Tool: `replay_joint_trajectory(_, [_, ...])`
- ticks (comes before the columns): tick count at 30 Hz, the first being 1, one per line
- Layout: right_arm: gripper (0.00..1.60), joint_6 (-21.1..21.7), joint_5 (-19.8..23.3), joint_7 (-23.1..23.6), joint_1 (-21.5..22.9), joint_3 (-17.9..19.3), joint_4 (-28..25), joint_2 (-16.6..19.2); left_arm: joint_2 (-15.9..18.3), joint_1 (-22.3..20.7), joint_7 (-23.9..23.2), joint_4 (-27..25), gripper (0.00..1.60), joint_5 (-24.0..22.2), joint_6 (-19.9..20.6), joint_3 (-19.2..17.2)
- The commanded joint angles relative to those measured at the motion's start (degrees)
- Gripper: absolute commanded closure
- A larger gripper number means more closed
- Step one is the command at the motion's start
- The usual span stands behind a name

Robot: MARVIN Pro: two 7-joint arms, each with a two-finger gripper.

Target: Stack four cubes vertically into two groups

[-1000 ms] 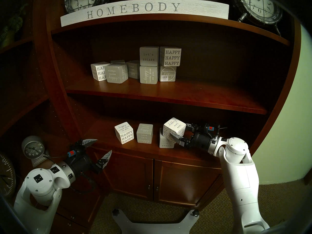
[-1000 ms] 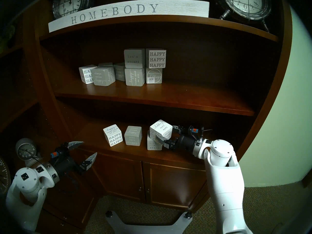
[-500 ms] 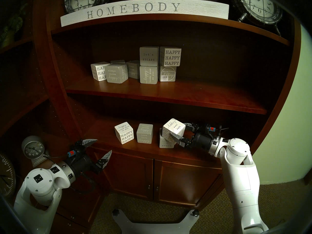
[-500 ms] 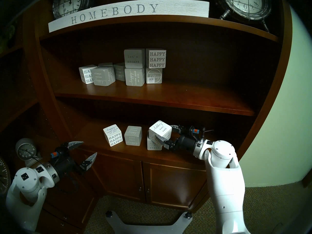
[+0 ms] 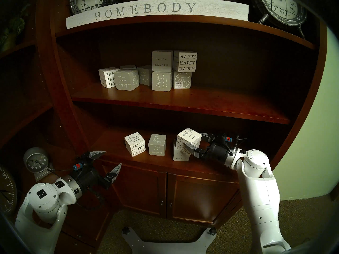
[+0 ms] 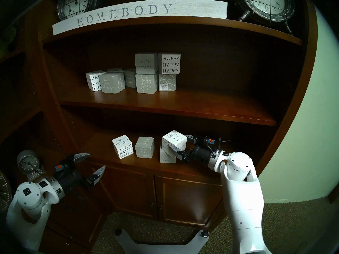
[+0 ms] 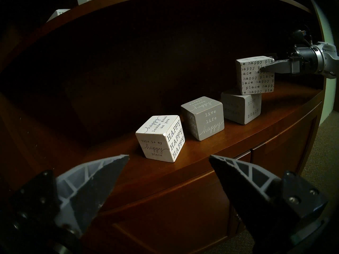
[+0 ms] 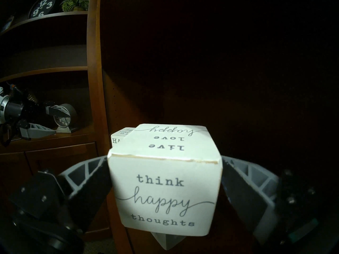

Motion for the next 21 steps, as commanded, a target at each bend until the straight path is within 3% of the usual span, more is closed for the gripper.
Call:
replay_joint_trajectory(1, [0.0,-0.47,0.43,-0.14,2.24,-0.07,0.01,-0.37,0.12,-0.09,0.0,-0.87,0.0,0.13,-0.08,-0.02])
replay_joint_trajectory(21, [0.0,-2.91,1.94,0.99,1.81,1.31,-0.24,-0.93,0.13,-0.09,0.0,-0.87,0.0,0.14,-0.08,-0.02])
